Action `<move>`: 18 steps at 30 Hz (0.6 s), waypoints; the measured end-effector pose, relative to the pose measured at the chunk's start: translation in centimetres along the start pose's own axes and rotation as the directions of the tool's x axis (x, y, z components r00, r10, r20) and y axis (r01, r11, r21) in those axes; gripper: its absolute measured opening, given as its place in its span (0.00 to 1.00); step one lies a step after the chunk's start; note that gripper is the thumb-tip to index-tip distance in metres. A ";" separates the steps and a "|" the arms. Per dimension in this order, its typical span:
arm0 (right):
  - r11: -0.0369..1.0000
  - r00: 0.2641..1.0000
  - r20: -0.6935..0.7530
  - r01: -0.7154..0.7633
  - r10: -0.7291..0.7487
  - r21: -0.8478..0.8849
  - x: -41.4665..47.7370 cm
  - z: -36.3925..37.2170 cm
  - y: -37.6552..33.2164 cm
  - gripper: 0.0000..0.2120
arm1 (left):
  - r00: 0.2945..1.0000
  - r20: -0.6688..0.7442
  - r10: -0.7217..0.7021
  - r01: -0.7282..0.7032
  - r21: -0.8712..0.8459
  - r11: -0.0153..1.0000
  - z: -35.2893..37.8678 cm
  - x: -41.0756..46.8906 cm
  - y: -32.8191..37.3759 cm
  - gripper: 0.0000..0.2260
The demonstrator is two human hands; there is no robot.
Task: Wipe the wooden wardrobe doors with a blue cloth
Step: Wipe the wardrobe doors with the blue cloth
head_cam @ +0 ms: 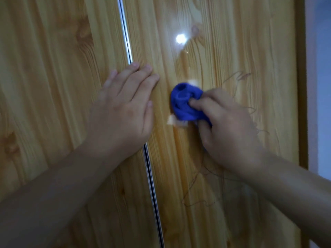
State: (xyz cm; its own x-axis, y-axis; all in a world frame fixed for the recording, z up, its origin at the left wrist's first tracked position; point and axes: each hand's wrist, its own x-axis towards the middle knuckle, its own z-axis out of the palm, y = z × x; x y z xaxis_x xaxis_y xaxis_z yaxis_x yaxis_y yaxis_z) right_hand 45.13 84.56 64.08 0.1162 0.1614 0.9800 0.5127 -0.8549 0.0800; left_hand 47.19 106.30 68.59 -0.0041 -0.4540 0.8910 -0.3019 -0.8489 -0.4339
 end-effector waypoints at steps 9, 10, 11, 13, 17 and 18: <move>0.965 0.932 0.362 -0.094 0.000 0.243 -13.7 4.5 -5.8 0.10 | 1.000 0.004 -0.029 0.029 -0.013 1.000 0.0 0.0 0.4 0.22; 0.958 0.916 0.400 -0.093 -0.025 0.272 -15.0 4.8 -6.4 0.09 | 1.000 0.001 -0.026 0.026 -0.012 1.000 0.0 0.0 0.4 0.22; 0.964 0.905 0.420 -0.045 -0.072 0.264 -16.2 5.1 -6.8 0.10 | 1.000 -0.004 -0.026 0.026 -0.008 1.000 0.1 0.0 0.4 0.22; 0.971 0.888 0.445 0.006 -0.114 0.237 -17.5 5.1 -7.3 0.10 | 0.999 -0.012 -0.030 0.030 0.004 1.000 0.0 0.1 0.5 0.22; 0.967 0.887 0.446 0.003 -0.121 0.256 -17.1 3.9 -7.2 0.11 | 1.000 0.008 -0.023 0.023 0.020 1.000 -0.4 0.4 0.9 0.21; 0.964 0.890 0.445 -0.023 -0.102 0.266 -16.6 3.1 -7.0 0.12 | 1.000 0.015 -0.022 0.022 0.020 1.000 -0.6 0.6 0.9 0.21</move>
State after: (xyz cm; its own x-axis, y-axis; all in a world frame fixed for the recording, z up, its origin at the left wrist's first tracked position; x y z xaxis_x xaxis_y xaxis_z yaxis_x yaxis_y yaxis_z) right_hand 42.28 89.39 46.67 0.4297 0.4497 0.7830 0.7176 -0.6964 0.0062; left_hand 46.30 105.45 68.82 0.0170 -0.4394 0.8981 -0.2828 -0.8637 -0.4172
